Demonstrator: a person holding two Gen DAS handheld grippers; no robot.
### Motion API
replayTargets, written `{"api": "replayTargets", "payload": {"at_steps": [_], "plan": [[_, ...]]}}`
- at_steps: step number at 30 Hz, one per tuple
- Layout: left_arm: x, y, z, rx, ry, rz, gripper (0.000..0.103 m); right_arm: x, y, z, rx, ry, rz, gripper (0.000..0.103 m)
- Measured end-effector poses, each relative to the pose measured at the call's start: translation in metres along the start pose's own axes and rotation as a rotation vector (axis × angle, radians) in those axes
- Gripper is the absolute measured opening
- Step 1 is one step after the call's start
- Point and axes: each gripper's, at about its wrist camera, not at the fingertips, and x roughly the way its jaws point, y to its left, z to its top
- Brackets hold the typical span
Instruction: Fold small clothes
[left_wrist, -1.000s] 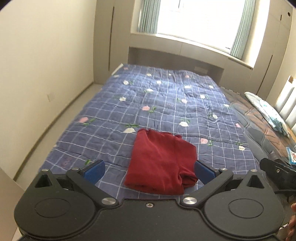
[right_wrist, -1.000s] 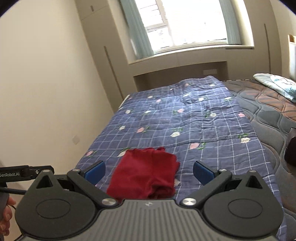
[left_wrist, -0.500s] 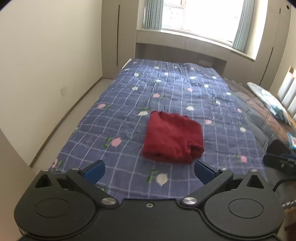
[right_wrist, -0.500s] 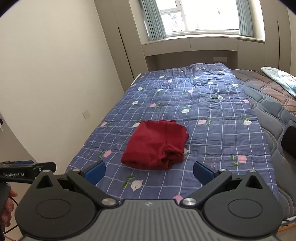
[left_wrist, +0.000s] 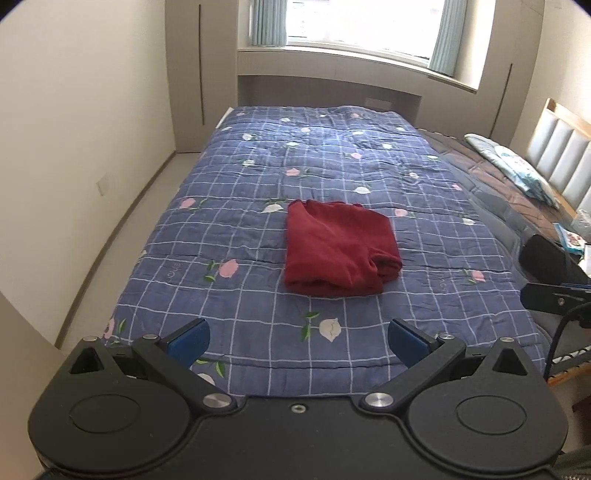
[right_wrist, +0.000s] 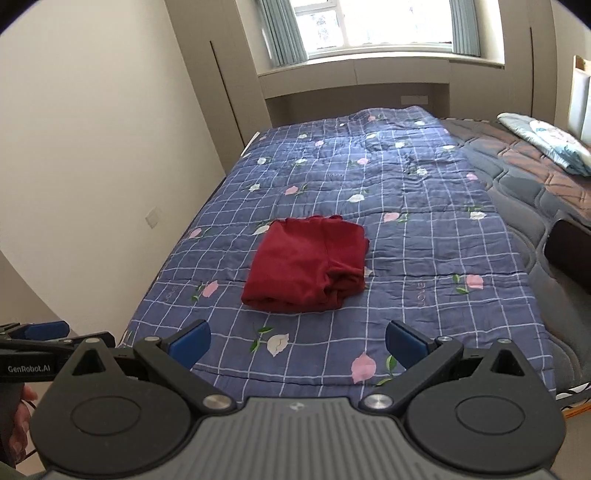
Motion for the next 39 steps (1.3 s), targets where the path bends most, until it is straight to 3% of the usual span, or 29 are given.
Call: {"api": "replayTargets", "payload": {"at_steps": [20,39], "plan": [[-0.001,0.019,-0.001,-0.03,-0.018,-0.059,0.102,-0.007,0.013,-0.004,-0.008,-0.012,-0.042,0.103],[-0.003,0.013,0.0,0.006,-0.018,-0.048,0.102,-0.008,0.005,-0.008,0.024,-0.008,-0.022,0.103]]}}
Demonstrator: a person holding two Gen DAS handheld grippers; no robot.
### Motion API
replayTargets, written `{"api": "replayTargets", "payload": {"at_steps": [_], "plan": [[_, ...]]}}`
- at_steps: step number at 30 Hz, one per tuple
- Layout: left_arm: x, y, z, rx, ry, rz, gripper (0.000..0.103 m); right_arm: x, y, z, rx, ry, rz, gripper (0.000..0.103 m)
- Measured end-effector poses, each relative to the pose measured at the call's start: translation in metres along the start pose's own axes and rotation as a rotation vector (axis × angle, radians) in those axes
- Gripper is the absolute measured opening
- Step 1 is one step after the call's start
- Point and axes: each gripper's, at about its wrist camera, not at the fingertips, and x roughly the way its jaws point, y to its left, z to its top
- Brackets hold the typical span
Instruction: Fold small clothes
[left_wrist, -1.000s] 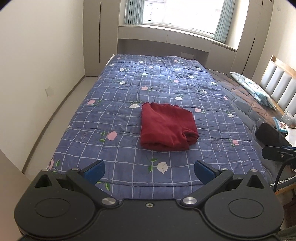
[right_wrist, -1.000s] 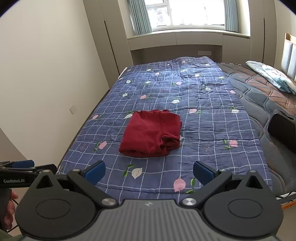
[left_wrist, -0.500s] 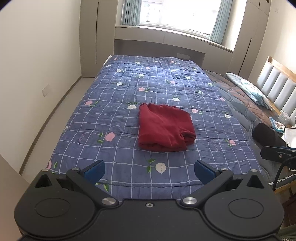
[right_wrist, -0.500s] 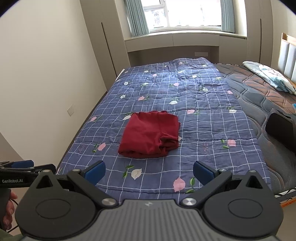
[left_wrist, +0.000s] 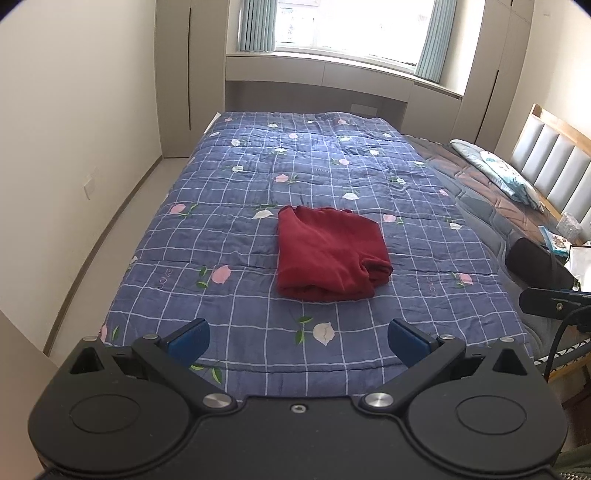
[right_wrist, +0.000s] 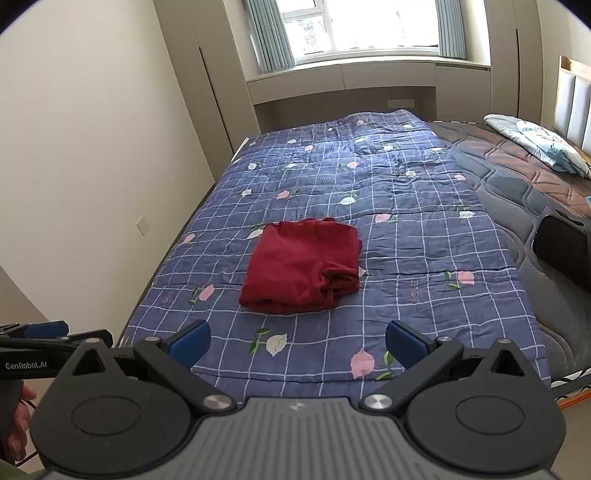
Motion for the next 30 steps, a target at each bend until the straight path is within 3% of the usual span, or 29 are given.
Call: {"api": "replayTargets", "payload": {"at_steps": [30], "plan": [[-0.0009,-0.0024,-0.0028,-0.003,0.001,-0.004,0.102,-0.0022,0.0016,-0.0028,0.002,0.002,0.0,0.103]]}}
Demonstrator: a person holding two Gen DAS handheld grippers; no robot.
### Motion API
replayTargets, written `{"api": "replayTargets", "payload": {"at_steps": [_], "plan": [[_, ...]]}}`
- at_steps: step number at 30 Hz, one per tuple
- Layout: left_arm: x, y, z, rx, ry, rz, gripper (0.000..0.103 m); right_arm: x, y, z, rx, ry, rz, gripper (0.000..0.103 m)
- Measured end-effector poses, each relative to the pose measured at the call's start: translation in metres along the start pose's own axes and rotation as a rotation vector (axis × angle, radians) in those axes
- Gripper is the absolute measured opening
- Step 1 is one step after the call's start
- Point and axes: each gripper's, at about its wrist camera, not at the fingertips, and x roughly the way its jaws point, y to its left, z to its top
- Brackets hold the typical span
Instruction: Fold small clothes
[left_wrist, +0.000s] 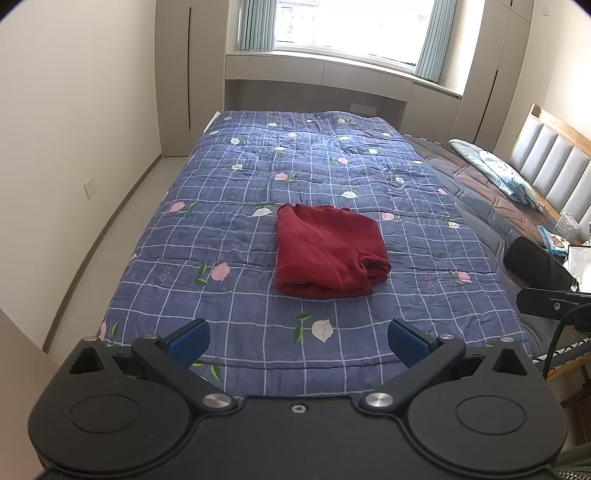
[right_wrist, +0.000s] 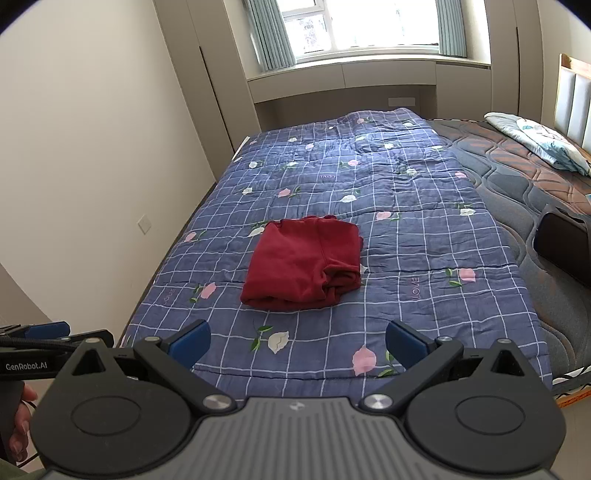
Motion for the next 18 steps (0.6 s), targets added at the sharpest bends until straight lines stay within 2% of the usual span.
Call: {"api": "replayTargets", "payload": {"at_steps": [18], "plan": [[0.0014,0.0032,0.0001,0.002,0.006,-0.009,0.102,0.0055,0.0077,0.0007,0.013,0.008,-0.012,0.103]]}}
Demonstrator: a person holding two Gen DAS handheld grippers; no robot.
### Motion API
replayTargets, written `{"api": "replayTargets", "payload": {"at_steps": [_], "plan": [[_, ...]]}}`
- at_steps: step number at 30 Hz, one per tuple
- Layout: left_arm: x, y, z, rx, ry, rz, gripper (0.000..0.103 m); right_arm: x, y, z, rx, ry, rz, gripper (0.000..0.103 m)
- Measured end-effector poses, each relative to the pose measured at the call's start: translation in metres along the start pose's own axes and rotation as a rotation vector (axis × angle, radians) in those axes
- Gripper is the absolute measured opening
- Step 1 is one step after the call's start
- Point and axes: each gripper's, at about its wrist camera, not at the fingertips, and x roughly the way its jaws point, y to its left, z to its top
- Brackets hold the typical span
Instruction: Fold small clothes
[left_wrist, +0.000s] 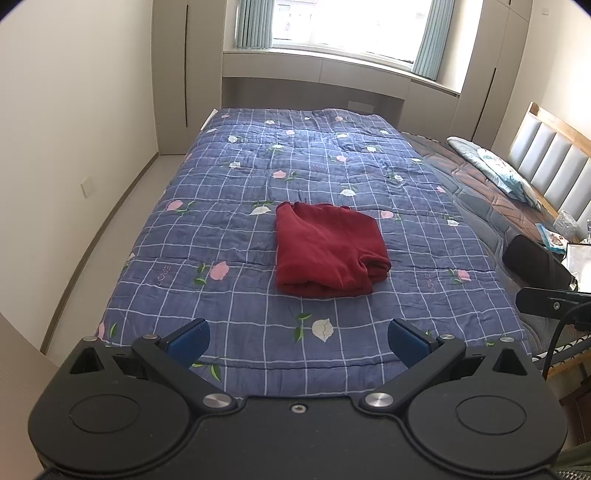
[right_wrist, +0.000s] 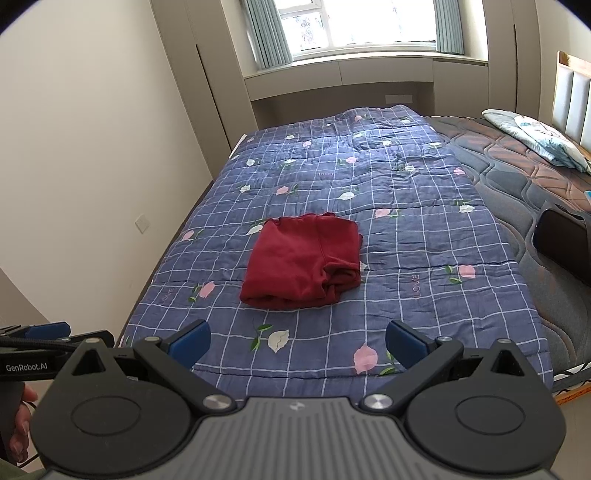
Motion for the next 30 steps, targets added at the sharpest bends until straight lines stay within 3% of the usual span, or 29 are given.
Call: {"api": "replayTargets", "payload": {"at_steps": [23,30], "plan": [[0.014,0.012,0.006,0.014,0.015,-0.048,0.102,0.006,0.004,0.002,0.009,0.006,-0.021,0.103],[0.016,0.011,0.012,0.046,0.008,0.005,0.102,0.009,0.007,0.006,0.006,0.009,-0.03,0.103]]}}
